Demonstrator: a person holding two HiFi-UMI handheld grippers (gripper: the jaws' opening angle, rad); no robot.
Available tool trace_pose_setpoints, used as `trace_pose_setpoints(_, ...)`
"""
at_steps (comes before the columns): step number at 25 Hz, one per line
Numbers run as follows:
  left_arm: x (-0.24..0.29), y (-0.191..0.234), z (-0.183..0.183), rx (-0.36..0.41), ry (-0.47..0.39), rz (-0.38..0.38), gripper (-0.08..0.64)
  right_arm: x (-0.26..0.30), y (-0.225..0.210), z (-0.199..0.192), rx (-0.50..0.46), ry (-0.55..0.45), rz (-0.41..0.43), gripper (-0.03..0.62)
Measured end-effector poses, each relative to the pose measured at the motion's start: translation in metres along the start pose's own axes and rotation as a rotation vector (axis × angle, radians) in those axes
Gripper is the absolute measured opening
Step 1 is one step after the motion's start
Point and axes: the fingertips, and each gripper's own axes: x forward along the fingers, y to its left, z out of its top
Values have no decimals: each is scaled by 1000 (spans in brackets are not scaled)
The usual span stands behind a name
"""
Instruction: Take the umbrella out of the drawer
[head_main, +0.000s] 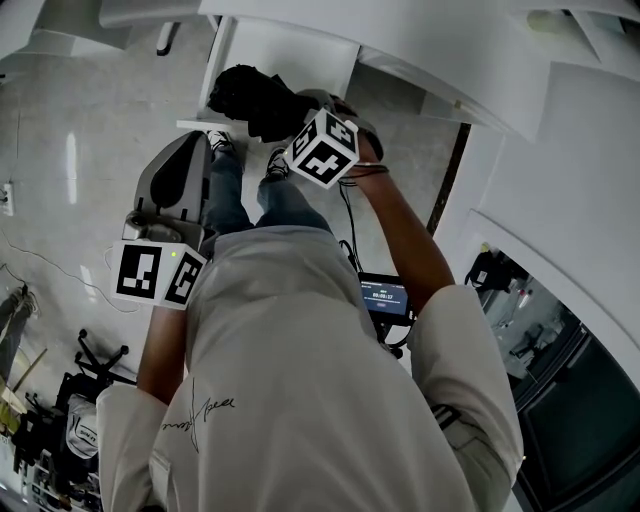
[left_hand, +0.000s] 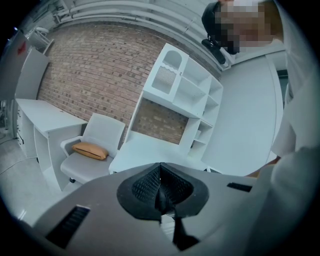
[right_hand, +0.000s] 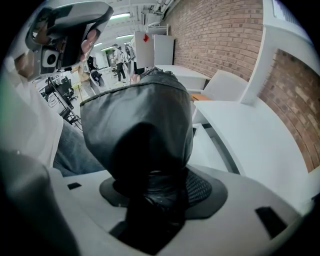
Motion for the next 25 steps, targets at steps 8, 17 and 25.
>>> trace_pose_setpoints(8,-5,-3,5,10,-22,14,15,-20,7,8,23,-44,6,252)
trace_pose_setpoints(17,-6,-13,15,1,-61,13,15,-53,5,16,24,-106,-13,252)
trace_pose_setpoints(25,1,-29,22,16,-81,-13,15,-88,3,20,51,-174,-37,252)
